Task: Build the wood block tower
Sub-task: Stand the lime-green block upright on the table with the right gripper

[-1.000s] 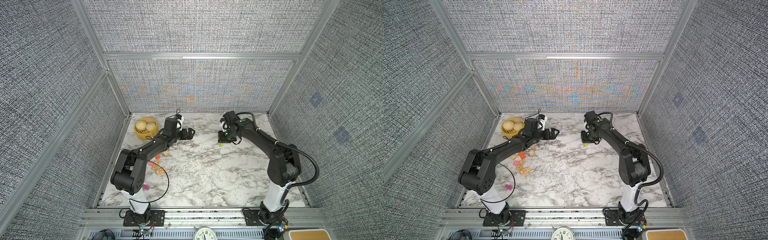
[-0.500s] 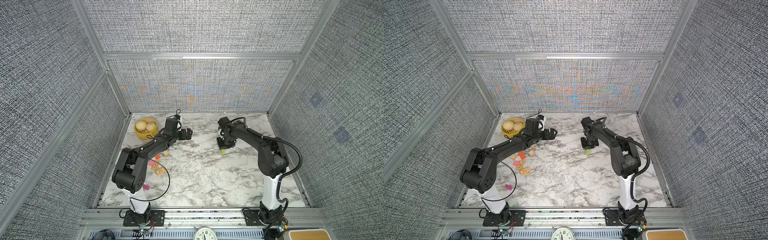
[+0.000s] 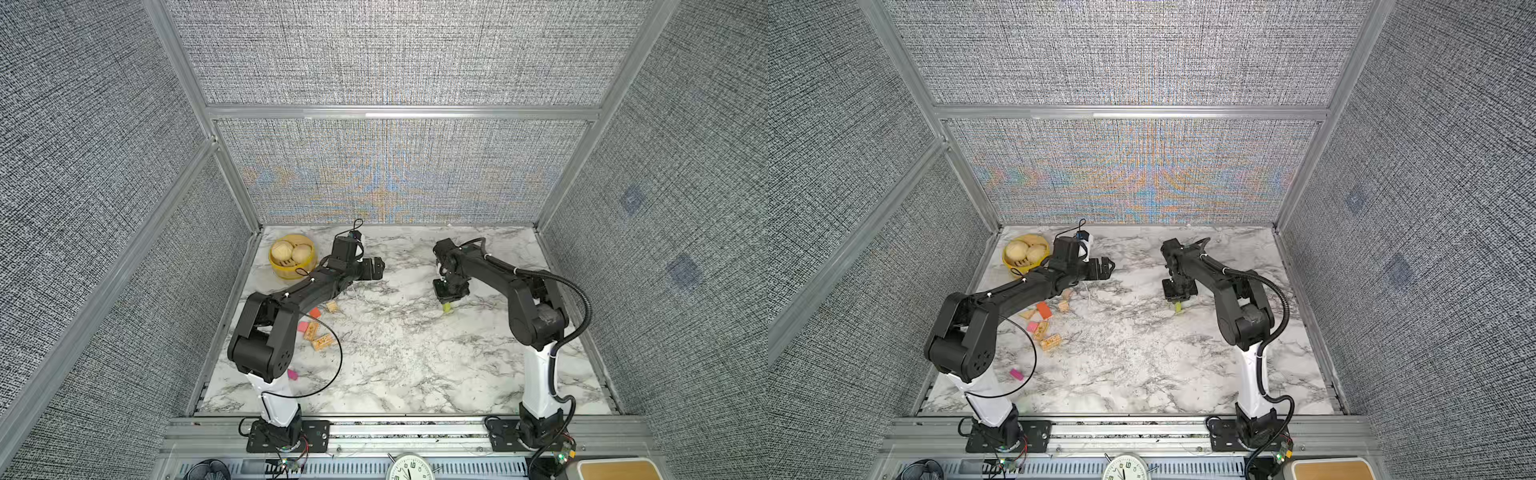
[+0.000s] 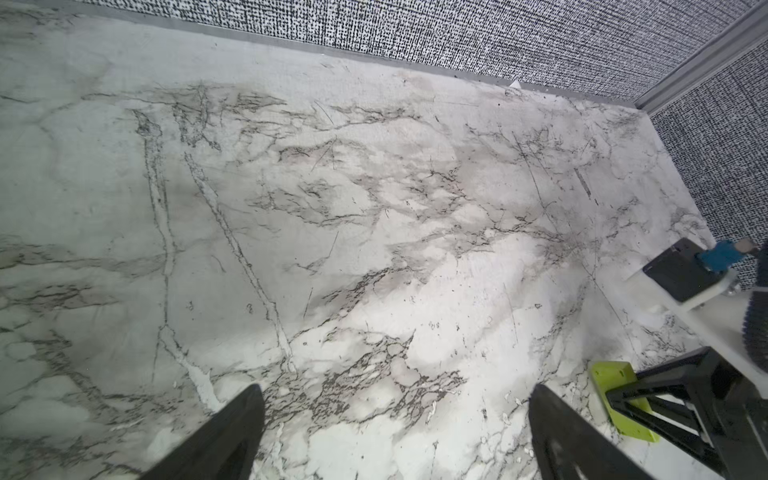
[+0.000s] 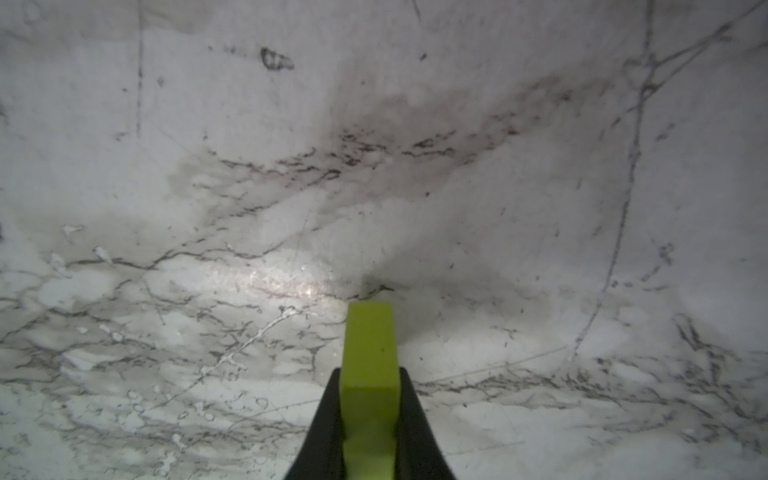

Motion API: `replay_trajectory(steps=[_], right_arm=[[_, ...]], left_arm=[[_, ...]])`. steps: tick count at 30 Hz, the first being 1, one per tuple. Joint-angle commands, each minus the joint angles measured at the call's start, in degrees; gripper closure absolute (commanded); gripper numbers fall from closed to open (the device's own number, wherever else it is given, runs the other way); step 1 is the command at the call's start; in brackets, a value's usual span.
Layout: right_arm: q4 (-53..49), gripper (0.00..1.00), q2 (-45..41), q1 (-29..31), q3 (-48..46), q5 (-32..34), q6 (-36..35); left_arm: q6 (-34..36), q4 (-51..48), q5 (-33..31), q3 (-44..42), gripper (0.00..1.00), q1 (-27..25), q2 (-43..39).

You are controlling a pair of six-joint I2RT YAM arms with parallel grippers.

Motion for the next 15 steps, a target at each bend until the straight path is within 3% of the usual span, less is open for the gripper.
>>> replay_trajectory(steps=[1,9,15], right_arm=[[-0.24,0.75,-0.18,0.13,0.16,0.96,-0.20],[0.81,0.60,-1.87,0.07,-1.23,0.29,-0.38],[6.15,0.58,-8.24,0.13,-5.87,0.26,0.35]], left_arm=[[0.88,-0.64,-0.20,0.47,0.01,0.10,0.25],[1.19,-1.44,-1.79,0.12,0.01,0.13,-0.93],[2.75,-11.57,-6.41,3.46,0.10,0.12,-3.36]])
